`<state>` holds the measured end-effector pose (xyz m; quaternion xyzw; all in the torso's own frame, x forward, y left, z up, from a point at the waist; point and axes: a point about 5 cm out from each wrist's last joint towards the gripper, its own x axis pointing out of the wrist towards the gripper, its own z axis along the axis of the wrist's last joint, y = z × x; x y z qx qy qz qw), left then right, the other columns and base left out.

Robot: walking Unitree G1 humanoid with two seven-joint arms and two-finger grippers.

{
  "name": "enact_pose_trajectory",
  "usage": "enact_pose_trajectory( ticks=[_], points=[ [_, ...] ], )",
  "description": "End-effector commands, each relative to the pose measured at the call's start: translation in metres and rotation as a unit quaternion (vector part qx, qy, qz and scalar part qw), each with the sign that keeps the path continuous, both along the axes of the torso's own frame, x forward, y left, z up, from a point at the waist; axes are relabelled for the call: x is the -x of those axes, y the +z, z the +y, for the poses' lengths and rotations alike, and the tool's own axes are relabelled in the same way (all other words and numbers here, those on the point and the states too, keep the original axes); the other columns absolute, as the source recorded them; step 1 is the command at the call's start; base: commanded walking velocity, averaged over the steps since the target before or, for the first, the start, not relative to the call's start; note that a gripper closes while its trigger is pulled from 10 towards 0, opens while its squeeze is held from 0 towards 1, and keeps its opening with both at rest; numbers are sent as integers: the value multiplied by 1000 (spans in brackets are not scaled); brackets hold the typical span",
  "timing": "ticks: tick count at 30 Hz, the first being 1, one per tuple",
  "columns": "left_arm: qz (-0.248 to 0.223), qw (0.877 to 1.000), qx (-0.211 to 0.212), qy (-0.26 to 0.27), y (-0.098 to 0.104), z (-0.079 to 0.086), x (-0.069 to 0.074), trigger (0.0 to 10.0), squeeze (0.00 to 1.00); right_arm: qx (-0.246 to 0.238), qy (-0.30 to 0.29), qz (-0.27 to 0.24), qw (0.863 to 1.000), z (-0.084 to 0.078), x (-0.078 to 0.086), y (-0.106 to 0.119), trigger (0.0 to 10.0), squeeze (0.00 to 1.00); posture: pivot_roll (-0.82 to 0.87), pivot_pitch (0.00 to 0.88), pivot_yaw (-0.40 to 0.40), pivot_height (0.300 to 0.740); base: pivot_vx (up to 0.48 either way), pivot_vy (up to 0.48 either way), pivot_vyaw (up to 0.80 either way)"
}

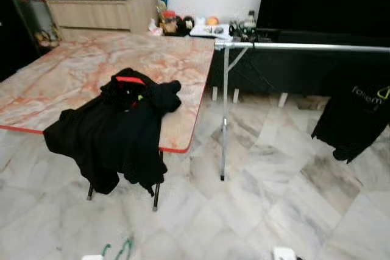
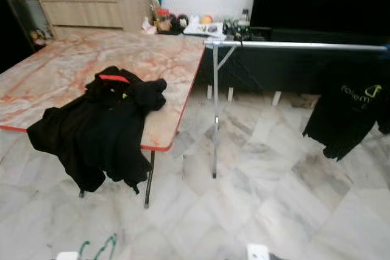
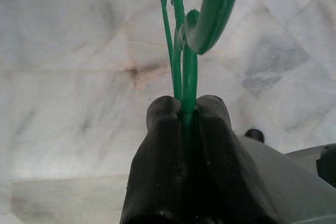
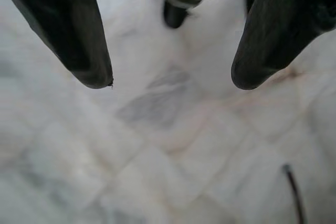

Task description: Hang hanger

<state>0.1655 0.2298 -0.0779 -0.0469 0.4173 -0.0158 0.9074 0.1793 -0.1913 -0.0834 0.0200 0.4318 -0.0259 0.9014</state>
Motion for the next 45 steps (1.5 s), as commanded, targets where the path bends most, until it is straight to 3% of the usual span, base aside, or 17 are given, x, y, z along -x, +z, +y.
enact_pose_trajectory(
  ticks=[1,16,25,37,45],
  points=[
    [13,1000,-6,-6,-2,3,7,10000,0,-13,-4,1,1000,7,-1,0,10000,0,104,8,6,740,0,-394,0],
    [17,1000,4,-12,-6,-9,10,10000,0,-10,8,15,1000,3,1,-2,10000,0,104,12,-7,740,0,-386,-335],
    [21,1000,8,-15,-8,-13,11,10000,0,-5,11,21,1000,-12,6,-1,10000,0,105,21,-13,740,0,-385,0],
    [28,999,6,-30,-10,-20,13,10000,0,-8,20,20,1000,1,-3,0,10000,0,112,17,-17,740,0,-76,0],
    [33,997,-10,-68,-11,-22,16,10000,0,-9,26,19,999,7,-4,0,10000,0,107,15,-17,740,156,0,0]
  ],
)
